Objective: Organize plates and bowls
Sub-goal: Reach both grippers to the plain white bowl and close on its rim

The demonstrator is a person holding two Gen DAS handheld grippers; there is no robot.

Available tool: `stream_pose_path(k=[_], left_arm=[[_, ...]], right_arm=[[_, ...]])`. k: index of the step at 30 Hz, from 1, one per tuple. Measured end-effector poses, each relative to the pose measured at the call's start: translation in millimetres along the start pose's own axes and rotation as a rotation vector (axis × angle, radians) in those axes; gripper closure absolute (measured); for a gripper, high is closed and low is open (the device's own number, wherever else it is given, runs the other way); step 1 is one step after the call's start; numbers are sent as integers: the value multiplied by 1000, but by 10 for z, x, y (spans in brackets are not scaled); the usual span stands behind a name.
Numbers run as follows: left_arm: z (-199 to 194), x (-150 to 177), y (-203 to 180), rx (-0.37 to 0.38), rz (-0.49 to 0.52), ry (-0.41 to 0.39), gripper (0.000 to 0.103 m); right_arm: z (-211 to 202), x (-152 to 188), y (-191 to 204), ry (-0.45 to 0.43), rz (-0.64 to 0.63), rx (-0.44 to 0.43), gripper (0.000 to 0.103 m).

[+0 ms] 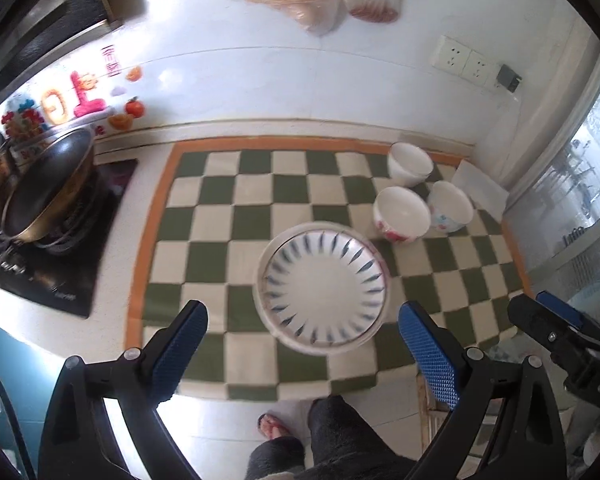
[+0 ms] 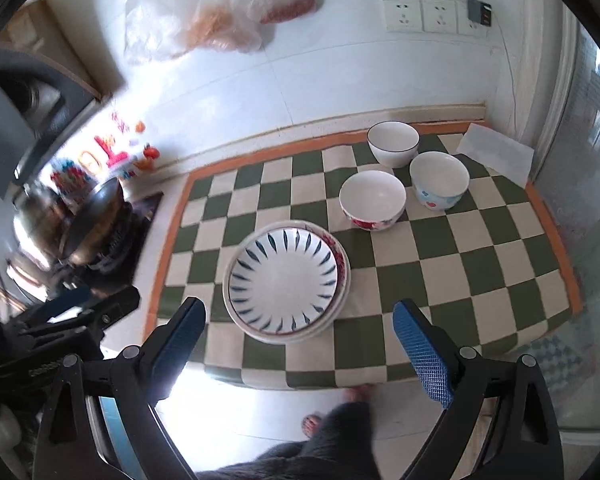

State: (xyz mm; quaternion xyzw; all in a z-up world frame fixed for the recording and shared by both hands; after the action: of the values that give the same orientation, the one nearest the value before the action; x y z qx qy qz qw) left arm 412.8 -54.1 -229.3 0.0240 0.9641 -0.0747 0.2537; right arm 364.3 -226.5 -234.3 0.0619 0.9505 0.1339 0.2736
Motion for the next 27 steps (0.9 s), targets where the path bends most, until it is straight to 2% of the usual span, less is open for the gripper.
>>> stream_pose_path(k=[4, 6, 10, 12, 14, 16, 18, 22, 27], left_arm=[[347, -221, -276, 32, -8, 41, 5], [602, -353, -418, 24, -5, 71, 5], [1233, -613, -711, 11, -3, 165, 5], [1576, -731, -845, 24, -13, 214, 13], [1910, -815, -923, 11, -39, 268, 29], [2229, -874, -978, -1, -69, 320, 37], [2442, -916, -997, -20, -88, 350, 44], [2828, -946, -1053, -33, -117, 415, 50], [3126, -898, -1129, -40, -117, 484, 55]], right_arm=[[206, -160, -465, 20, 73, -10, 6], [408, -250, -756, 47, 129, -29, 6], [1011, -413, -1342, 152, 229, -63, 7], [1338, -499, -1563, 207, 251, -78, 12], [1671, -574, -1744, 255, 260, -91, 14], [1997, -634, -1899, 306, 256, -101, 17], [2287, -699, -2011, 351, 253, -117, 25], [2640, -774, -2082, 401, 224, -133, 36], [2921, -769, -2057, 456, 225, -178, 56]])
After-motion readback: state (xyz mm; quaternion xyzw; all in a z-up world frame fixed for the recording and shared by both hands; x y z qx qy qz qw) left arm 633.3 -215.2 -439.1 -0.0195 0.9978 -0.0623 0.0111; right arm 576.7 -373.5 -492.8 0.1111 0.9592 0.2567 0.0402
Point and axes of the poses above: each gripper's, at about its wrist camera, not at the fingertips, and z roughly the way its jaws point, y to its left, x to its underside, the point moved 8 cm from there along z, roughly the way its jaws point, and after that the axes turned 4 degrees about -z, right-handed, at the moved point
